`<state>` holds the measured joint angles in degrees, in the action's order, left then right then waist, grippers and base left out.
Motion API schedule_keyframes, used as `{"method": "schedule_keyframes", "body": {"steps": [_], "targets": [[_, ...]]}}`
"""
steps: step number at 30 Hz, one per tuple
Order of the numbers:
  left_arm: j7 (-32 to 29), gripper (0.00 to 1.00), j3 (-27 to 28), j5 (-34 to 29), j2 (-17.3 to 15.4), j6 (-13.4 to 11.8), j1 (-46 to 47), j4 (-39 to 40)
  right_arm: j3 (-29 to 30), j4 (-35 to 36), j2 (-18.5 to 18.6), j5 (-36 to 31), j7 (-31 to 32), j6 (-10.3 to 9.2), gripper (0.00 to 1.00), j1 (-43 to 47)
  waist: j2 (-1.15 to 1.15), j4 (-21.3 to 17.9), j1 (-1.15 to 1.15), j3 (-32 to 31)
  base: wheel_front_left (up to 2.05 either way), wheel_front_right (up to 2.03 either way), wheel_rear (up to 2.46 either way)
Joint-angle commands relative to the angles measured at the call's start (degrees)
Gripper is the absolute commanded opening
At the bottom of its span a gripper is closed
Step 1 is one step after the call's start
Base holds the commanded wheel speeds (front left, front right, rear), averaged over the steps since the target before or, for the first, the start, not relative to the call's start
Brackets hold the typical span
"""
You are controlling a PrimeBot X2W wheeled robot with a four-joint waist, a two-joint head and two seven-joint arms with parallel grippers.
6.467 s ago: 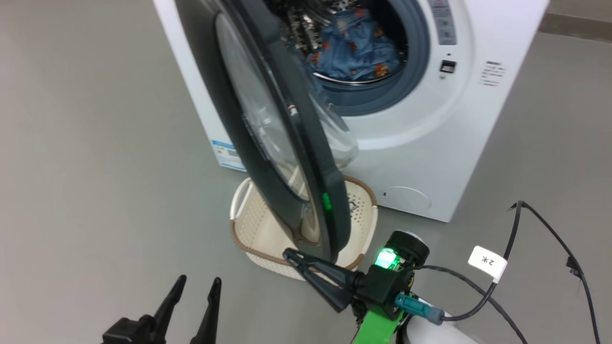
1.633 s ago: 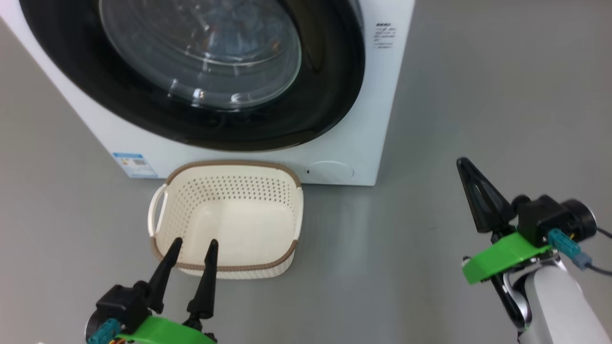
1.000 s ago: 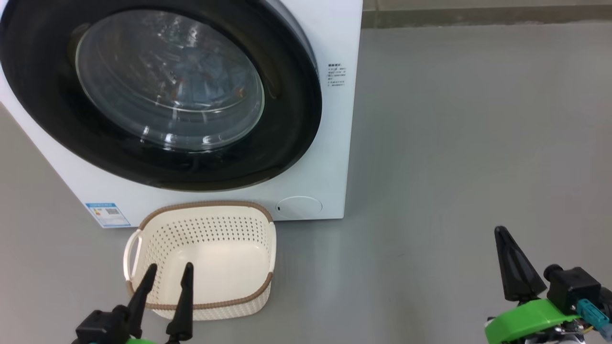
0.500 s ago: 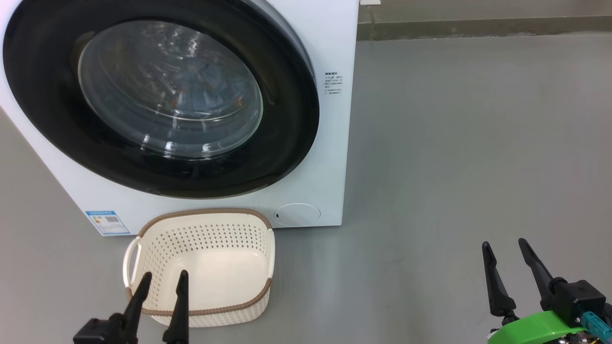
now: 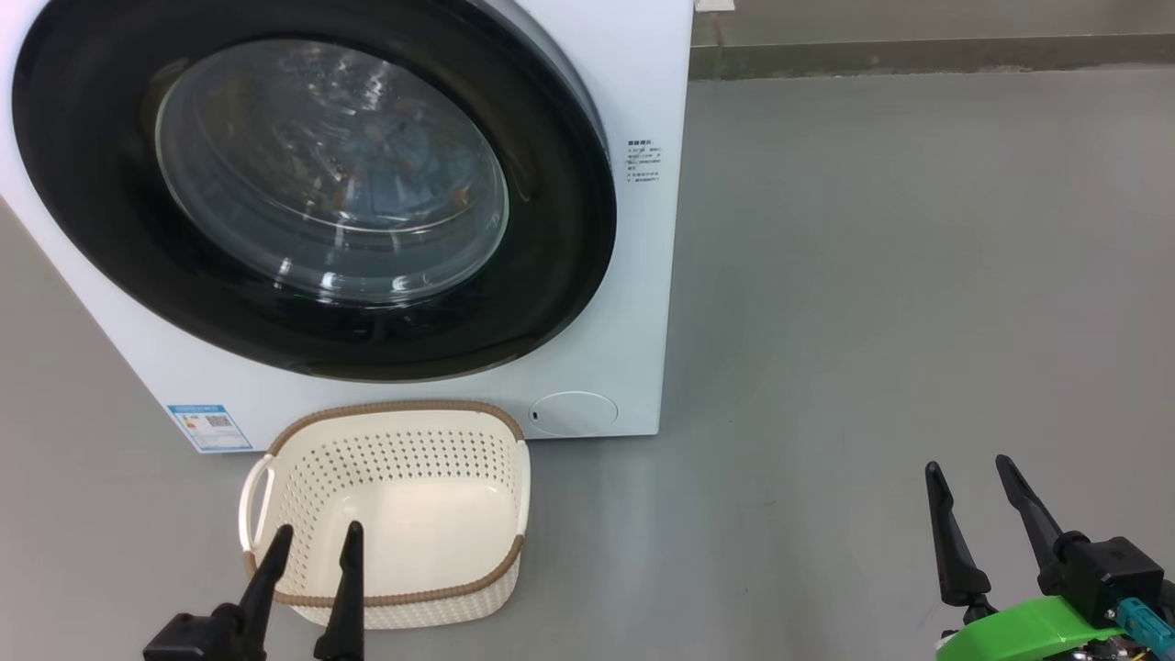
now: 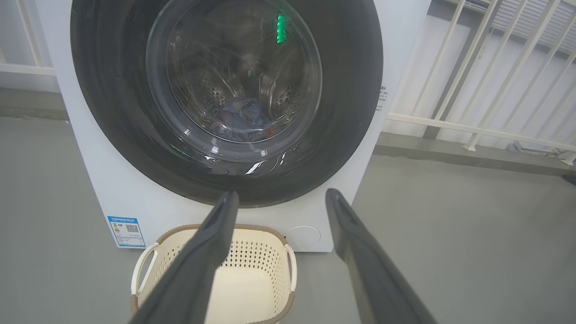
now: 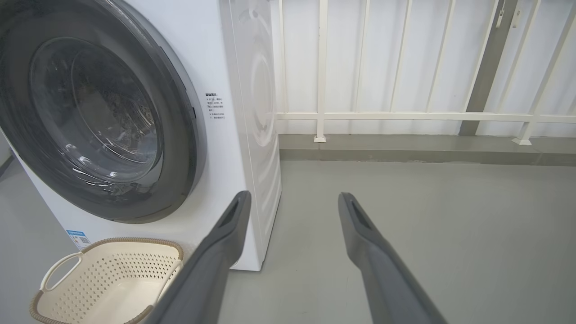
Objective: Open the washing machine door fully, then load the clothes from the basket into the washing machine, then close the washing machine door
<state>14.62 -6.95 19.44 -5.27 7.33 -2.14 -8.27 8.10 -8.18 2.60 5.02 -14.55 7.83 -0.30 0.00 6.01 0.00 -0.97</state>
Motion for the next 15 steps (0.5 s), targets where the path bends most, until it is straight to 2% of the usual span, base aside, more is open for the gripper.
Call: {"method": "schedule_keyframes", "body": {"steps": [1, 15], "targets": [[0.38, 1.0, 1.93, -0.1, -0.56, 0.15, 0.89, 1.05, -1.65, 1.69, 0.28, -0.53, -0.44, -0.34, 1.0, -0.86, 0.0, 0.02, 0.0, -0.06, 0.0, 0.0, 0.0], [0.38, 1.0, 2.04, 0.02, -0.61, 0.15, 0.53, 0.87, -1.81, 2.11, 0.28, -1.91, -0.44, -0.34, 1.0, -0.49, 0.0, 0.43, 0.0, -0.42, 0.0, 0.0, 0.0]]}}
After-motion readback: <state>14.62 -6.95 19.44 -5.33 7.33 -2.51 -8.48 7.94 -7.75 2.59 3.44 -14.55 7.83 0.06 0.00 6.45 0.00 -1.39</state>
